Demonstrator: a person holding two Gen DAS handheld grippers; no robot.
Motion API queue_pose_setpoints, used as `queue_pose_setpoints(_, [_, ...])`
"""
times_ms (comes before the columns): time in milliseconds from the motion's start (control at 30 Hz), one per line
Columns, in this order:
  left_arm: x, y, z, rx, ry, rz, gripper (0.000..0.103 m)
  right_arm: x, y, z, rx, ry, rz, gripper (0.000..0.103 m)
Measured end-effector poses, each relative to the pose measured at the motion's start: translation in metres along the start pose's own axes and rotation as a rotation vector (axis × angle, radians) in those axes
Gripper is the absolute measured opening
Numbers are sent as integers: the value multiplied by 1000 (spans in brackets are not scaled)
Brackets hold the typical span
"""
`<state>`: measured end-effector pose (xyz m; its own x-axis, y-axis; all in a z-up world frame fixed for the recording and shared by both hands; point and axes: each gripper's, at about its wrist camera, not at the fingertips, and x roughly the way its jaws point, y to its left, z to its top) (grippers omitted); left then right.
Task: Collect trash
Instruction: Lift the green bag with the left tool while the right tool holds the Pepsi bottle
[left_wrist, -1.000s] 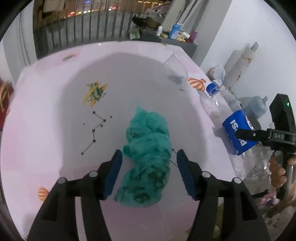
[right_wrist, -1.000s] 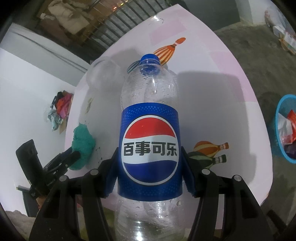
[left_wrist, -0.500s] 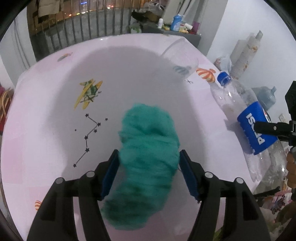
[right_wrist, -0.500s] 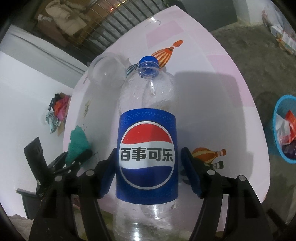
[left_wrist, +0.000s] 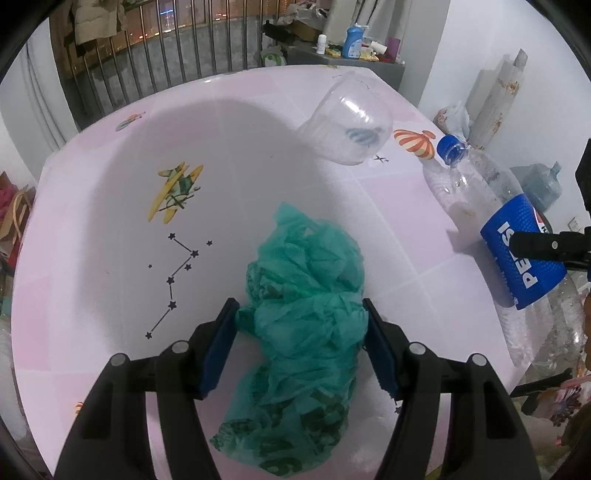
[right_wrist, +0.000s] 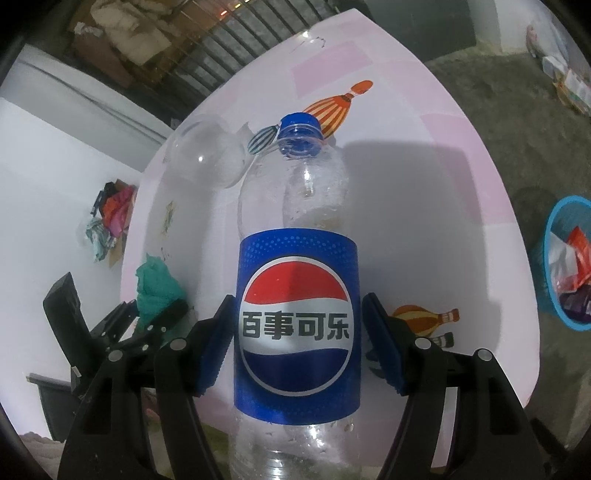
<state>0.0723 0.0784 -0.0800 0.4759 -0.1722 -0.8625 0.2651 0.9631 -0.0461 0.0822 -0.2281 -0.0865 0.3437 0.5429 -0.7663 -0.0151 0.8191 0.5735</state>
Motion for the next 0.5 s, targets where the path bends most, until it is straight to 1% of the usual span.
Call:
queue_pose_setpoints(200, [0,-3,-1,4,-1,12,62,2,3,2,-8,6,-15,66])
queue_pose_setpoints(500, [0,-4,-2,7,-7,15,62,5,12,-2,-35,-13,-61,66])
